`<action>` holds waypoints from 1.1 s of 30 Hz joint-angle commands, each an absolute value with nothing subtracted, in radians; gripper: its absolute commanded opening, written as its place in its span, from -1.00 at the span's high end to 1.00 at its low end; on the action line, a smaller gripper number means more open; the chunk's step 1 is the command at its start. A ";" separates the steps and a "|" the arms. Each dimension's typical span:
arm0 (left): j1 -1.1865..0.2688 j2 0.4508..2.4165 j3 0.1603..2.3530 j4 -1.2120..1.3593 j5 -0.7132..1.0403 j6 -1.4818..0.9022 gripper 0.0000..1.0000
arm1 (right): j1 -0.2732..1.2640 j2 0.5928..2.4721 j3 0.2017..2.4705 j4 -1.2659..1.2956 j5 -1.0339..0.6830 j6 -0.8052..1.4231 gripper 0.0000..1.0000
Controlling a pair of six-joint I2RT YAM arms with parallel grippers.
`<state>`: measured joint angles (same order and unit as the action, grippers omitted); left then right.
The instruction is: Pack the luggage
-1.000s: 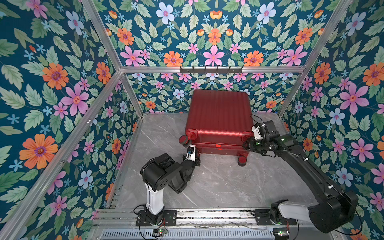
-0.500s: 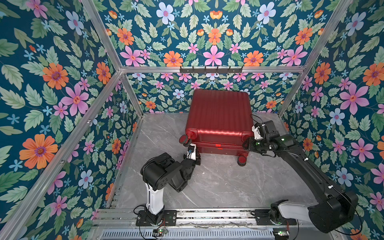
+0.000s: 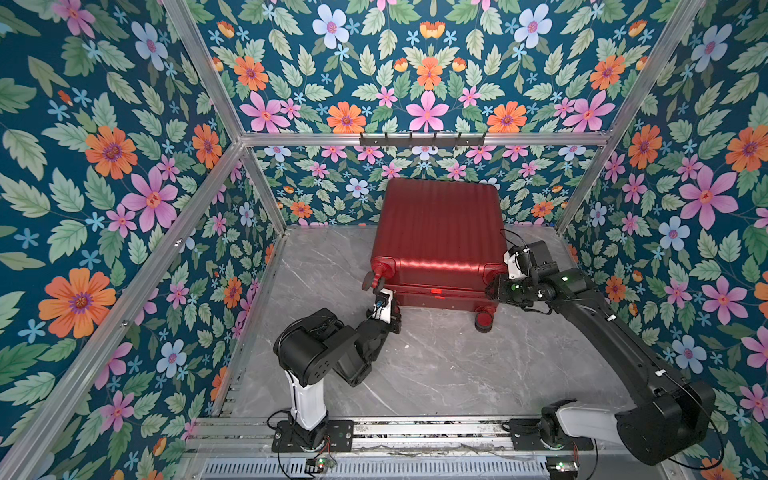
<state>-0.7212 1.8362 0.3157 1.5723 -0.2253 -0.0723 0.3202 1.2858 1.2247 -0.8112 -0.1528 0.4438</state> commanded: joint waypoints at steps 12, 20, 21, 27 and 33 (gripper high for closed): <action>-0.826 1.850 0.350 1.672 -0.133 -0.075 1.00 | 0.326 1.293 1.227 -0.760 -0.239 0.395 1.00; -0.910 1.899 0.415 1.671 -0.146 -0.087 1.00 | 0.333 1.295 1.226 -0.756 -0.238 0.400 1.00; -0.919 1.906 0.425 1.671 -0.146 -0.090 1.00 | 0.335 1.295 1.226 -0.755 -0.238 0.399 1.00; -0.976 1.970 0.503 1.669 -0.142 -0.101 1.00 | 0.339 1.297 1.224 -0.754 -0.239 0.402 1.00; -1.019 2.024 0.582 1.669 -0.144 -0.117 1.00 | 0.344 1.297 1.223 -0.750 -0.238 0.405 1.00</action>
